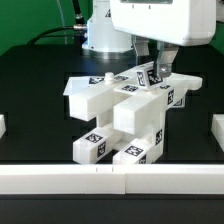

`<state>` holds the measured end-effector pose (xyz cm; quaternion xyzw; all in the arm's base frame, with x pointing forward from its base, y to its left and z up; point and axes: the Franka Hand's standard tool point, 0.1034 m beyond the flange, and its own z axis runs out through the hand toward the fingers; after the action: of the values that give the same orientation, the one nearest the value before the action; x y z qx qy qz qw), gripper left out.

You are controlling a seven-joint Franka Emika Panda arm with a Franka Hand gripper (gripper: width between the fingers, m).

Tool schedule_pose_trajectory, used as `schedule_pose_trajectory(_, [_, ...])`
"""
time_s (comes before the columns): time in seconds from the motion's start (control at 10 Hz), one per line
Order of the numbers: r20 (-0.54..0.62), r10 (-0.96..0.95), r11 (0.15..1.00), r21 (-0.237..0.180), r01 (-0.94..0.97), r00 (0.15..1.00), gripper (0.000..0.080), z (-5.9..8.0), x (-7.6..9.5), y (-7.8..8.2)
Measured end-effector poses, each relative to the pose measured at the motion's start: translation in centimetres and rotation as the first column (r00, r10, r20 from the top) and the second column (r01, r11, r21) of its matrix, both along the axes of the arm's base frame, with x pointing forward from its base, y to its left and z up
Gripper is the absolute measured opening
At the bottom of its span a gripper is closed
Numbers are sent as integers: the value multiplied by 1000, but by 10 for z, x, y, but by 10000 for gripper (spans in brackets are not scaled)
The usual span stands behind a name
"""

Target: Assemble chair

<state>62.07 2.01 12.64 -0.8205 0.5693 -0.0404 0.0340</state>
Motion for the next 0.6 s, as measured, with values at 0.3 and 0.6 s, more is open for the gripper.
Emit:
schedule_pose_trajectory(0.3, [6,115,993,-15,-115,993,632,0,1,-1])
schedule_pose_trajectory(0.6, [1,326,945,-39,-326,945,648,0,1,-1])
